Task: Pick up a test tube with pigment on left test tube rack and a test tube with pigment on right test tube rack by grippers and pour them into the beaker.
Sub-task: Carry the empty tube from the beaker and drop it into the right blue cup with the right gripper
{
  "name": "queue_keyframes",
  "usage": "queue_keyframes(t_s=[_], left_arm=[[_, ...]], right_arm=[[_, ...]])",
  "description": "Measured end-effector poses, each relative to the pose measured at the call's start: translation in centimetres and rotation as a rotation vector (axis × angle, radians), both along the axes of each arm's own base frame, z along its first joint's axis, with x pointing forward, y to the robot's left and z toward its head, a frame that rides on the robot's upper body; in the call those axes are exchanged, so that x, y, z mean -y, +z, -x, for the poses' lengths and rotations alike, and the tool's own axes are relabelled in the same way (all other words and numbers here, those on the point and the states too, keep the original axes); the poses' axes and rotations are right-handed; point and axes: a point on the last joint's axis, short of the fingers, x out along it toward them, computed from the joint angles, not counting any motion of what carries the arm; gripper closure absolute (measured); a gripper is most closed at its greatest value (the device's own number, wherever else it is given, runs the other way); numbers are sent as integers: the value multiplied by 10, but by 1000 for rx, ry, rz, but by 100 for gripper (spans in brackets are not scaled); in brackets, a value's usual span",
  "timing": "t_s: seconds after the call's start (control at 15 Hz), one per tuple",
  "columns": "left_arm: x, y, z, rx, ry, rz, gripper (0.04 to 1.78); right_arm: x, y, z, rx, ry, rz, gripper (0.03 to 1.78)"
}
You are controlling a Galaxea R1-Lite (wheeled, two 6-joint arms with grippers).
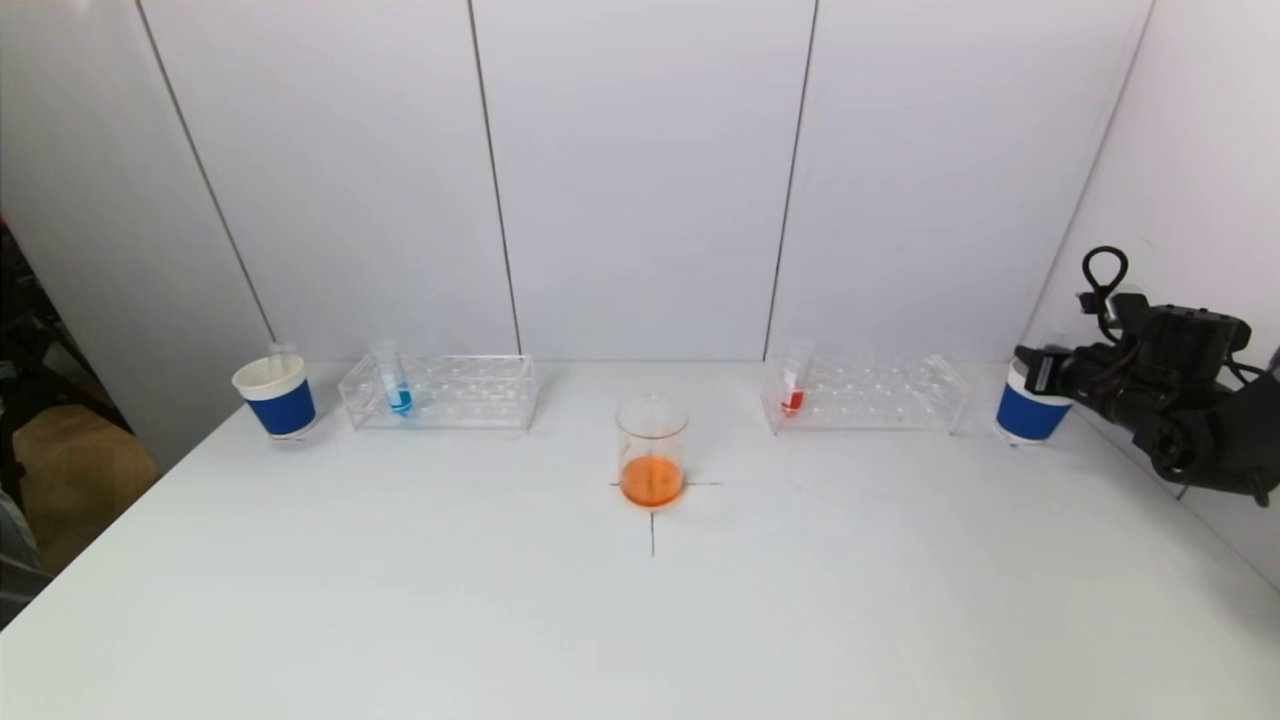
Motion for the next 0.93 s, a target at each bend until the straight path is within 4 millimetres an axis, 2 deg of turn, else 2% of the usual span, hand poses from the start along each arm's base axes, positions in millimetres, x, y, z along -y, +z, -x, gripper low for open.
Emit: queue_keyframes(t_s=[0.2,0.4,0.53,0.73,0.93], left_arm=[[0,0,0,0,0,0,6],[0,0,0,0,0,0,6],[0,0,0,0,0,0,6],[0,0,0,0,0,0,6],[0,0,0,0,0,0,6]], right_arm=[[0,0,0,0,0,-1,126],[0,0,1,1,-1,-2,113],[1,0,1,-1,-2,-3,90],[0,0,2,-1,-2,-2,42],[1,1,2,0,-3,-2,12]])
